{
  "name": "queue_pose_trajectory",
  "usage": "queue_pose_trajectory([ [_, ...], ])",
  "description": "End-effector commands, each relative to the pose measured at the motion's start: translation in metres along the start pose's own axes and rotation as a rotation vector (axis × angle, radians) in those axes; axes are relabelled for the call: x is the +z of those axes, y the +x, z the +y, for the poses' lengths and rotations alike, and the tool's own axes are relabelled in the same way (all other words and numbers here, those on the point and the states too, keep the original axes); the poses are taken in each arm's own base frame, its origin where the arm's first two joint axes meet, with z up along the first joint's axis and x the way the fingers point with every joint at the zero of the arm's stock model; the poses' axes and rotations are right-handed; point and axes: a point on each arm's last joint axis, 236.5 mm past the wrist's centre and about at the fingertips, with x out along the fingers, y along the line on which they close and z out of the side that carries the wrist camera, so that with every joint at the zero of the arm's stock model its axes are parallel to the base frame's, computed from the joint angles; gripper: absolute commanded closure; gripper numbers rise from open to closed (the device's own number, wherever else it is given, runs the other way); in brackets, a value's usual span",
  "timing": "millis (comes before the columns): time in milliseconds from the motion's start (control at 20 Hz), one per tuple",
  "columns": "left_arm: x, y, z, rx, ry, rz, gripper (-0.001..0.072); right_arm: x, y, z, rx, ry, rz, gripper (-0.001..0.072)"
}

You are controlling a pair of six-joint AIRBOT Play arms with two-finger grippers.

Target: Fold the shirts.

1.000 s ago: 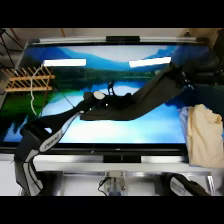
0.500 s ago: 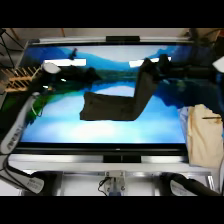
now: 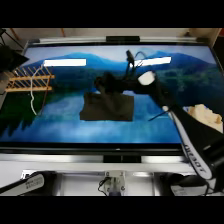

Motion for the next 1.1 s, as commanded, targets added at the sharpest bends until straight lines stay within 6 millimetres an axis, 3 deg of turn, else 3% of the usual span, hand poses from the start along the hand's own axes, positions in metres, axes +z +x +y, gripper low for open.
queue_pose_trajectory([
  [0,0.001,-0.051,0.002,0.063,0.032,-0.043,0.0675,-0.025,0.059,-0.015,-0.019,0.071,-0.036,0.0638],
  [100,-0.001,-0.056,-0.004,0.059,0.042,-0.042,0.0674,-0.039,0.081,-0.025,-0.028,0.125,-0.044,0.0613],
  [150,-0.002,-0.055,-0.006,0.056,0.044,-0.038,0.0675,-0.045,0.089,-0.028,-0.032,0.146,-0.045,0.0440],
  [200,-0.003,-0.054,-0.006,0.054,0.045,-0.034,0.0675,-0.051,0.094,-0.031,-0.036,0.153,-0.036,0.0214],
  [350,-0.004,-0.054,-0.007,0.052,0.046,-0.031,0.0674,-0.048,0.081,-0.025,-0.010,0.103,0.009,0.0194],
  [450,-0.004,-0.054,-0.007,0.052,0.048,-0.030,0.0674,-0.032,0.047,-0.024,-0.009,0.028,0.054,0.0194],
  [500,-0.004,-0.054,-0.007,0.052,0.049,-0.030,0.0674,-0.024,0.025,-0.032,-0.040,-0.025,0.086,0.0194],
  [550,-0.004,-0.054,-0.007,0.052,0.049,-0.030,0.0674,-0.016,-0.002,-0.051,-0.108,-0.057,0.121,0.0194],
  [650,-0.004,-0.054,-0.007,0.052,0.049,-0.030,0.0674,-0.001,-0.071,-0.120,-0.373,-0.079,0.190,0.0190],
  [700,-0.004,-0.054,-0.007,0.052,0.049,-0.030,0.0675,0.002,-0.114,-0.167,-0.553,-0.059,0.230,0.0078],
  [750,-0.004,-0.054,-0.007,0.052,0.049,-0.031,0.0674,0.000,-0.148,-0.202,-0.685,-0.011,0.271,0.0046],
  [800,-0.004,-0.054,-0.007,0.052,0.049,-0.031,0.0674,-0.005,-0.169,-0.226,-0.744,0.046,0.306,0.0046],
  [900,-0.004,-0.054,-0.007,0.052,0.049,-0.032,0.0674,-0.013,-0.167,-0.243,-0.695,0.122,0.342,0.0046],
  [1050,-0.004,-0.054,-0.007,0.053,0.062,-0.030,0.0674,-0.027,-0.130,-0.248,-0.542,0.162,0.401,0.0046],
])
